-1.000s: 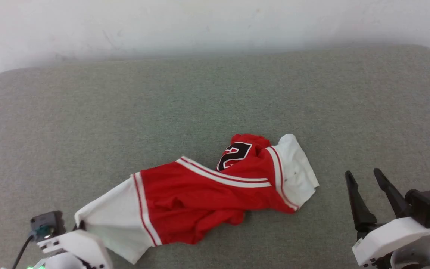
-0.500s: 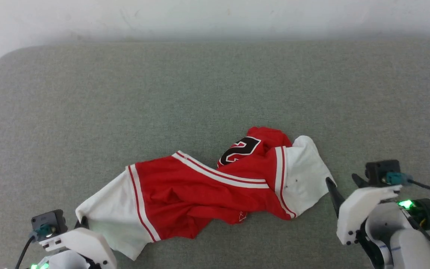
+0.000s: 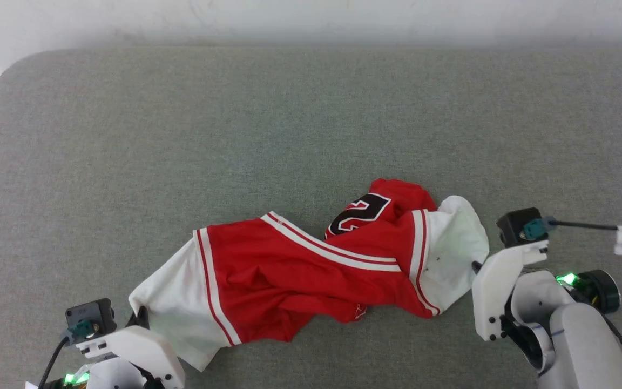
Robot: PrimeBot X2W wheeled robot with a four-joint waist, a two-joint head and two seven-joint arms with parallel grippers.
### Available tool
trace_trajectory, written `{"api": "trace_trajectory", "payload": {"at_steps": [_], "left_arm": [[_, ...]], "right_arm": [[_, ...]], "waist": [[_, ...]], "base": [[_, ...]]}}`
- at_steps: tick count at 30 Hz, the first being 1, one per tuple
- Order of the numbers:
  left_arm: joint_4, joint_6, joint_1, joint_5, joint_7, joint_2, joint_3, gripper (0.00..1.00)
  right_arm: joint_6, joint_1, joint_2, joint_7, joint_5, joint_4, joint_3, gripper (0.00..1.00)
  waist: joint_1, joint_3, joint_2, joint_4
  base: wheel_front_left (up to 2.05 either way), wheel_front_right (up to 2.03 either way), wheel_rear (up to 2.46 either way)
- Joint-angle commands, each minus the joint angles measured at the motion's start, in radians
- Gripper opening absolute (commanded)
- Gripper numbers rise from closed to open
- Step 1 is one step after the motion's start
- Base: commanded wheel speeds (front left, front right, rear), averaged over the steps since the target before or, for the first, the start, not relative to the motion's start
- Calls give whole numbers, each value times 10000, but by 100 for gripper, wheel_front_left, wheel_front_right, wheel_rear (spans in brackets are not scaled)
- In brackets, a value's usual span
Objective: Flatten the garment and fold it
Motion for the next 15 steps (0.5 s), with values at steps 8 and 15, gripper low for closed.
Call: {"api": "trace_trajectory", "payload": {"at_steps": [8, 15], "left_arm": [[-511, -449, -236, -35, -600, 227, -130, 0], [-1930, -1032, -1651, 82, -79, 881, -391, 0]], "right_arm": [[52, 1030, 11, -1778, 388, -1447, -723, 0], [52, 205, -758, -767, 452, -3196, -815, 0]], "waist": [[-1, -712, 0, -279], [-1, -648, 0, -564]], "base": [[0, 0, 0], [0, 0, 0]]}}
